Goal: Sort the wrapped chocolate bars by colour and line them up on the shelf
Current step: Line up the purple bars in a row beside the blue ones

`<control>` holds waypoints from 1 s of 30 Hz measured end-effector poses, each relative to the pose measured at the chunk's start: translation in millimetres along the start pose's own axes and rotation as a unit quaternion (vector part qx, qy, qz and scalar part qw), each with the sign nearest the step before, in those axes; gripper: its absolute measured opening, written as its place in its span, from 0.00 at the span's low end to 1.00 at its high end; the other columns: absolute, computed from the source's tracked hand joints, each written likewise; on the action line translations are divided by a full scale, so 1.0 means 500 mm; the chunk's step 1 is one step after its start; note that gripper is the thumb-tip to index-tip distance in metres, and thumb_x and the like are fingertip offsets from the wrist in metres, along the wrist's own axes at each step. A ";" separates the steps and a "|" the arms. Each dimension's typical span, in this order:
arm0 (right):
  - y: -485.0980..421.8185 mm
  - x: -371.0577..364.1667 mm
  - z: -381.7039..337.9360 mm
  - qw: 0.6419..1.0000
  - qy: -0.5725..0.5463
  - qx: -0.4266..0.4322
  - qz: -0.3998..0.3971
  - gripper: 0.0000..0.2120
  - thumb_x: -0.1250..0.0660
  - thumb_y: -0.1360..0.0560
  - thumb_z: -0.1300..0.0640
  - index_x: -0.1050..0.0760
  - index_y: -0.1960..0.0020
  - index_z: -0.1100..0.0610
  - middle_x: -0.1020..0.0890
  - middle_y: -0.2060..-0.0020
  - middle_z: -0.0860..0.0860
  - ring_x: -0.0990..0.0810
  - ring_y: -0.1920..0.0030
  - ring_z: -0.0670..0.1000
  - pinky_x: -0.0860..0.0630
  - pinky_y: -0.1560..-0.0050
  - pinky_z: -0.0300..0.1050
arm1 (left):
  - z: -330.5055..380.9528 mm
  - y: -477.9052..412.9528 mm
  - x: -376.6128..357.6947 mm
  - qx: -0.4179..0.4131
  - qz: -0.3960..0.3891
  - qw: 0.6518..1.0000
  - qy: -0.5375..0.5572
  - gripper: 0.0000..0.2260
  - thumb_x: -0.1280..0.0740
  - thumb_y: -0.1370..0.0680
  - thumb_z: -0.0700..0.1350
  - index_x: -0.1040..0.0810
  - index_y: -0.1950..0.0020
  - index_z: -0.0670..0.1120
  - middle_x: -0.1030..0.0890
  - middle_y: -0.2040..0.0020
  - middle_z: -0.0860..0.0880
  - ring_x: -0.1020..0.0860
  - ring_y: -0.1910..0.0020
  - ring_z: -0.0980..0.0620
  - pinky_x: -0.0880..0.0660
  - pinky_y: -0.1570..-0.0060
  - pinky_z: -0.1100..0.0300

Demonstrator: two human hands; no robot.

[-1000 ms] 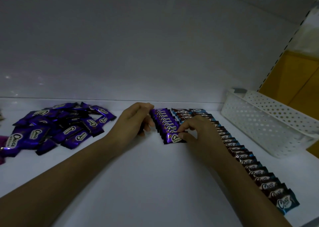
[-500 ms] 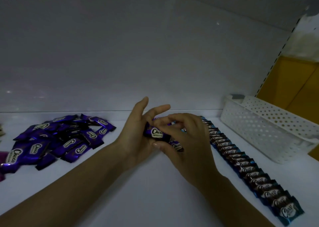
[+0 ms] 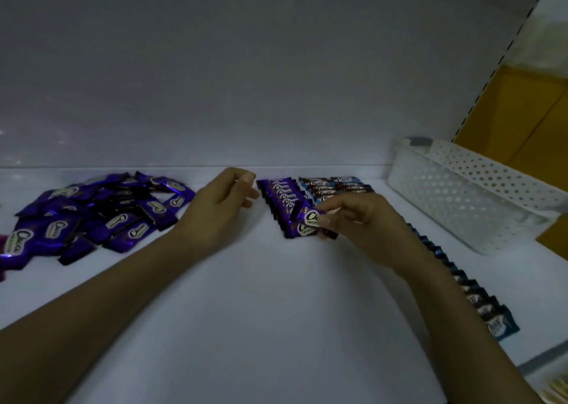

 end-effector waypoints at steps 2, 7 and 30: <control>0.005 -0.011 0.016 0.999 -0.004 -0.031 -0.042 0.06 0.29 0.28 0.63 0.22 0.60 0.53 0.16 0.70 0.48 0.19 0.68 0.43 0.24 0.64 0.34 | -0.001 0.000 -0.003 0.005 -0.005 1.000 0.011 0.13 0.43 0.18 0.50 0.25 0.42 0.44 0.18 0.53 0.50 0.20 0.55 0.52 0.26 0.50 0.57; 0.004 -0.024 0.030 0.980 0.183 -0.022 -0.081 0.05 0.28 0.29 0.54 0.23 0.60 0.45 0.19 0.62 0.42 0.23 0.62 0.41 0.31 0.62 0.34 | -0.001 0.002 -0.002 -0.001 -0.005 1.000 0.011 0.10 0.42 0.18 0.49 0.26 0.43 0.47 0.18 0.54 0.50 0.20 0.56 0.52 0.27 0.50 0.57; -0.002 0.002 -0.014 0.976 0.199 0.065 0.062 0.04 0.27 0.30 0.55 0.22 0.60 0.51 0.25 0.60 0.43 0.31 0.58 0.40 0.37 0.57 0.35 | 0.023 0.014 -0.035 -0.132 -0.055 0.961 -0.238 0.18 0.38 0.21 0.52 0.33 0.32 0.52 0.24 0.50 0.60 0.23 0.55 0.60 0.25 0.55 0.59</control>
Point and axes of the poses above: each hand's wrist, its own y-axis away from the middle knuckle, its own x-axis out of the back of the hand, z = x × y, the point moved 9 cm from there along -y, towards the middle knuckle
